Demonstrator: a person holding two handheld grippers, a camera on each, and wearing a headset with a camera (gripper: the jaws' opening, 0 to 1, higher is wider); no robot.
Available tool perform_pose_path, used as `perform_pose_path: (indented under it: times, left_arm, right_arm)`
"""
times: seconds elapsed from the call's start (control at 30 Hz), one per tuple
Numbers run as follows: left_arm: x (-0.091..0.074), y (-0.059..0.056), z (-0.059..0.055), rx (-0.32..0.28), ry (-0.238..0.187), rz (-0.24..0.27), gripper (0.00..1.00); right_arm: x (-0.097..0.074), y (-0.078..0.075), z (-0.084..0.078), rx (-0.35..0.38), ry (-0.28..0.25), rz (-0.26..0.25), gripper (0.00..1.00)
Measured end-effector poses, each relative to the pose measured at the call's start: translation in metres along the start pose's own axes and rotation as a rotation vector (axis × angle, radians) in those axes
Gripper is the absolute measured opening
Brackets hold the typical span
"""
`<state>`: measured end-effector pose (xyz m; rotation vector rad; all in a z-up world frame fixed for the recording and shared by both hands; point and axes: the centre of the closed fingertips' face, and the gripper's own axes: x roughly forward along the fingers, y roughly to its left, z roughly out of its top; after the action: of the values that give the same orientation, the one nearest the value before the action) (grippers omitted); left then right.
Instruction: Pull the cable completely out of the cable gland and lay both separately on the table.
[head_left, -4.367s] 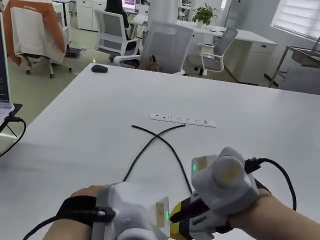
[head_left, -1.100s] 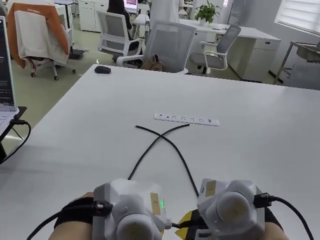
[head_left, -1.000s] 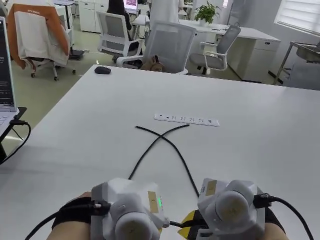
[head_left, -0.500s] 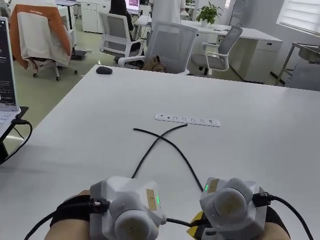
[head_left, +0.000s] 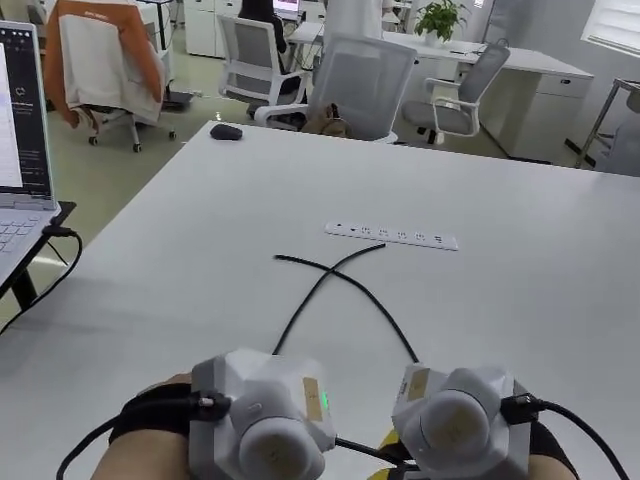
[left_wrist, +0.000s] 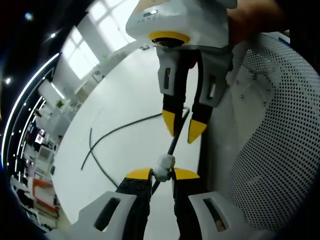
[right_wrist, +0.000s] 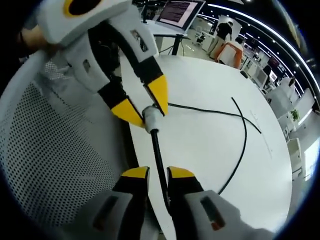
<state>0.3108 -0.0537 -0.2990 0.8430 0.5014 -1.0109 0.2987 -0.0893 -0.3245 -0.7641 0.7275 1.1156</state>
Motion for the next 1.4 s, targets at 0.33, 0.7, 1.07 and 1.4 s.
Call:
perform_pose_path:
  times: [0.33, 0.7, 1.07, 1.4]
  left_arm:
    - [0.002, -0.003, 0.003, 0.019, -0.013, -0.017, 0.17]
    - [0.001, 0.004, -0.002, -0.007, -0.004, 0.007, 0.17]
    - [0.000, 0.009, -0.011, -0.034, 0.034, 0.028, 0.17]
    - [0.002, 0.003, -0.006, 0.009, 0.029, 0.014, 0.17]
  right_arm:
    - [-0.001, 0.004, 0.011, -0.036, -0.060, 0.022, 0.04]
    - [-0.003, -0.006, 0.000, 0.029, -0.029, -0.022, 0.03]
    - [-0.005, -0.025, -0.042, 0.078, 0.165, -0.109, 0.05]
    - [-0.001, -0.013, -0.021, 0.017, 0.087, -0.062, 0.17]
